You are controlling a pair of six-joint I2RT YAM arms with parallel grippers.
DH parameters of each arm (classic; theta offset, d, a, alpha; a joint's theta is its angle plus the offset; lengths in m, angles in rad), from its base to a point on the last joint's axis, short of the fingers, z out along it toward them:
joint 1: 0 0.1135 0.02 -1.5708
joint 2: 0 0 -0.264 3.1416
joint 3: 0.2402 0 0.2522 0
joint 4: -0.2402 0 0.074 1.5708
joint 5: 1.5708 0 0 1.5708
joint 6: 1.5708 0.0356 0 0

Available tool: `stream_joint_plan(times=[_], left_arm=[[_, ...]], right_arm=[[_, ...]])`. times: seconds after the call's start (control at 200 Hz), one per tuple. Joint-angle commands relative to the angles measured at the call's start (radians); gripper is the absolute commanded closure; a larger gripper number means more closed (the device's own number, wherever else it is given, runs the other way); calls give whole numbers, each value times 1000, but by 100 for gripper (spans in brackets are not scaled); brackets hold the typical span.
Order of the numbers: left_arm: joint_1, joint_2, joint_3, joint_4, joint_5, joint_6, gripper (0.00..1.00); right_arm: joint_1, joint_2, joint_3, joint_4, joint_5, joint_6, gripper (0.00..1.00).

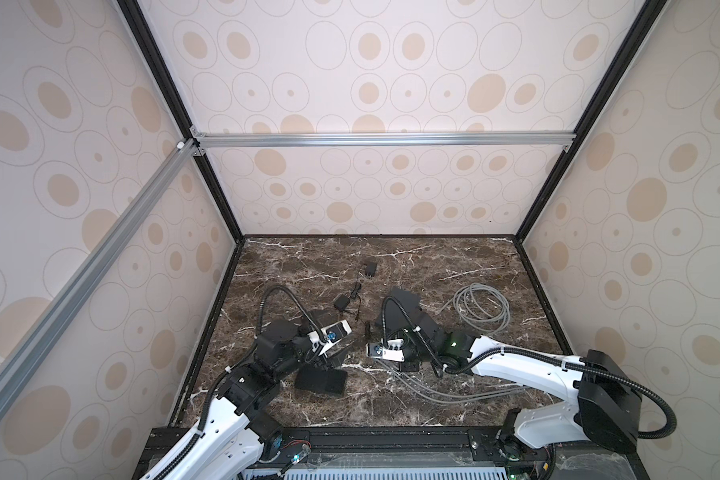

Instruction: Insert the plug into the switch port

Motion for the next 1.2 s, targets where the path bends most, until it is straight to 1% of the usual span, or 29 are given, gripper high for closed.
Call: stream_joint_plan(times=[0.0, 0.015, 0.04, 0.08, 0.155, 0.185, 0.265, 0.365, 0.44, 0.515, 0.58, 0.665, 0.77, 0.81, 0.855, 0.89, 0.94, 1.005, 1.075, 1.195], left_arm=[[10, -34, 47, 66, -82, -324, 2], [10, -37, 52, 64, -106, -355, 2], [10, -39, 60, 55, -184, -440, 2], [12, -29, 88, 1, -270, -534, 2], [23, 32, 145, -137, -394, -682, 2], [34, 75, 168, -198, -414, -736, 2], [71, 197, 209, -302, -365, -836, 2], [104, 320, 228, -368, -295, -902, 3], [135, 360, 207, -363, -243, -915, 7], [174, 367, 186, -357, -213, -941, 12], [211, 356, 174, -360, -173, -973, 15], [256, 337, 148, -364, -94, -1030, 21], [270, 291, 80, -344, -31, -1129, 29], [269, 267, 48, -333, -23, -1169, 28], [269, 234, 19, -327, -30, -1207, 20], [271, 205, -7, -325, -45, -1223, 16], [270, 158, -39, -318, -63, -1260, 16], [269, 111, -71, -285, -52, -1293, 18], [268, 101, -86, -288, -67, -1312, 20], [268, 74, -118, -307, -86, -1341, 19]], right_arm=[[1, -29, -20, -1, -84, 51, 100], [0, -29, -18, 0, -91, 55, 100], [1, -27, -18, 1, -100, 61, 100], [3, -22, -14, 3, -115, 75, 100], [14, -9, -12, 12, -124, 105, 100], [19, -1, -11, 16, -126, 118, 100], [45, 20, 1, 21, -126, 162, 100], [88, 54, 31, 3, -104, 242, 100], [124, 69, 48, -13, -77, 284, 100], [145, 95, 80, -48, -67, 350, 100], [151, 125, 112, -94, -73, 402, 100], [157, 157, 140, -129, -74, 453, 100], [158, 200, 181, -170, -93, 504, 100], [157, 214, 190, -176, -99, 522, 100], [159, 225, 196, -183, -99, 533, 100], [159, 230, 205, -200, -96, 535, 100], [163, 234, 226, -233, -78, 532, 100], [163, 226, 220, -228, -80, 543, 100], [162, 226, 202, -200, -95, 564, 100], [168, 258, 204, -200, -130, 618, 100]])
